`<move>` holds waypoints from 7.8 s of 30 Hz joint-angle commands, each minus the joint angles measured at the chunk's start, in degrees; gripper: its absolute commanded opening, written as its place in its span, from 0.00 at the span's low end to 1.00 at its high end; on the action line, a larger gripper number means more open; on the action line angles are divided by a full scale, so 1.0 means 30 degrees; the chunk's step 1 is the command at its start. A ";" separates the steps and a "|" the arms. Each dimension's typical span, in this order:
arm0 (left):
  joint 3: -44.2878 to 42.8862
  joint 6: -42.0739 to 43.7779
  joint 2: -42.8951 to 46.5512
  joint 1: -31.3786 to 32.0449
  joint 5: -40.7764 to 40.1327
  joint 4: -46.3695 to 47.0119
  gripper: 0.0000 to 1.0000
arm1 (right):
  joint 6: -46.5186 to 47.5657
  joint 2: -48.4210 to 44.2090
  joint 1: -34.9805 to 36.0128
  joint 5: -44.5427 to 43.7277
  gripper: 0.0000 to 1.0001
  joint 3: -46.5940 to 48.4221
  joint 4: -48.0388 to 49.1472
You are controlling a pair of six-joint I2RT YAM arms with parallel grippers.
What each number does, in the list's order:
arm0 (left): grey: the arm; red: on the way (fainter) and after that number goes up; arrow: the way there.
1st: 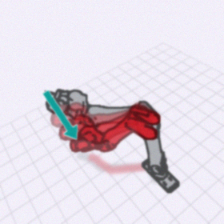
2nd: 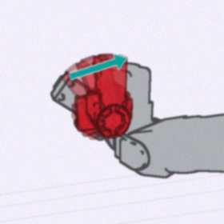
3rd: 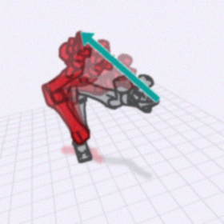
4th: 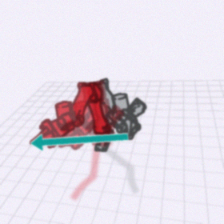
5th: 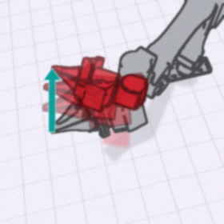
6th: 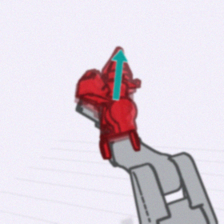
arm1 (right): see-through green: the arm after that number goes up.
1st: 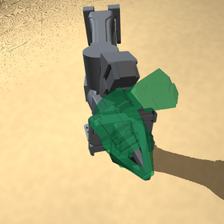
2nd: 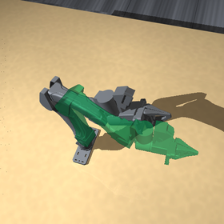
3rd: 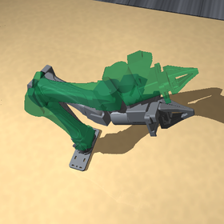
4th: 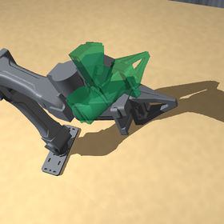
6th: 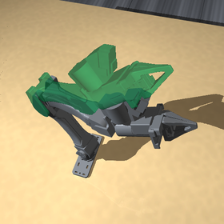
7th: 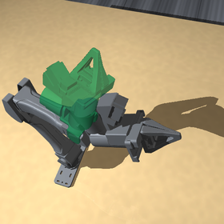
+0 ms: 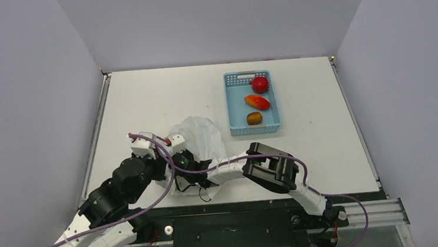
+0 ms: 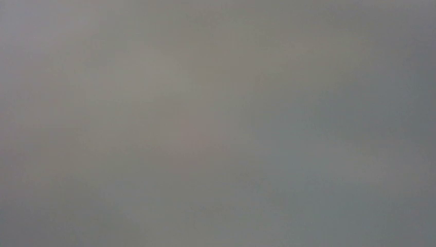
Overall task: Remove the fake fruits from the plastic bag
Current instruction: Take out the fake fruit from the plastic bag, then place the fake fruit in the bin, then take out the fake fruit from the plastic bag.
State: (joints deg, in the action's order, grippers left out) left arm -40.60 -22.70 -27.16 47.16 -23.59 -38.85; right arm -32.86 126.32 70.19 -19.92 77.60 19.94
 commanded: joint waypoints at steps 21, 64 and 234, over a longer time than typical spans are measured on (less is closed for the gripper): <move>-0.0259 -0.0311 0.0940 0.0799 -0.1568 0.0381 0.00 | 0.1101 -0.6152 -0.0256 -0.0944 0.00 -0.1965 -0.2521; -0.0420 -0.0637 0.1483 0.0953 -0.2394 0.0064 0.00 | 0.3692 -2.1889 -0.2393 0.0466 0.00 -1.0301 -0.4260; -0.0456 -0.0285 -0.0806 0.4328 -0.0284 0.0600 0.00 | 0.1083 0.0286 -0.3583 -0.1922 0.00 0.1883 -0.1795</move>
State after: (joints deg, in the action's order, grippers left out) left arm -40.42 -23.31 -29.28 59.40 -24.43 -39.24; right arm -33.36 130.63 60.45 -30.09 85.32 17.56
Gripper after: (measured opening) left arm 0.004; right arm 0.037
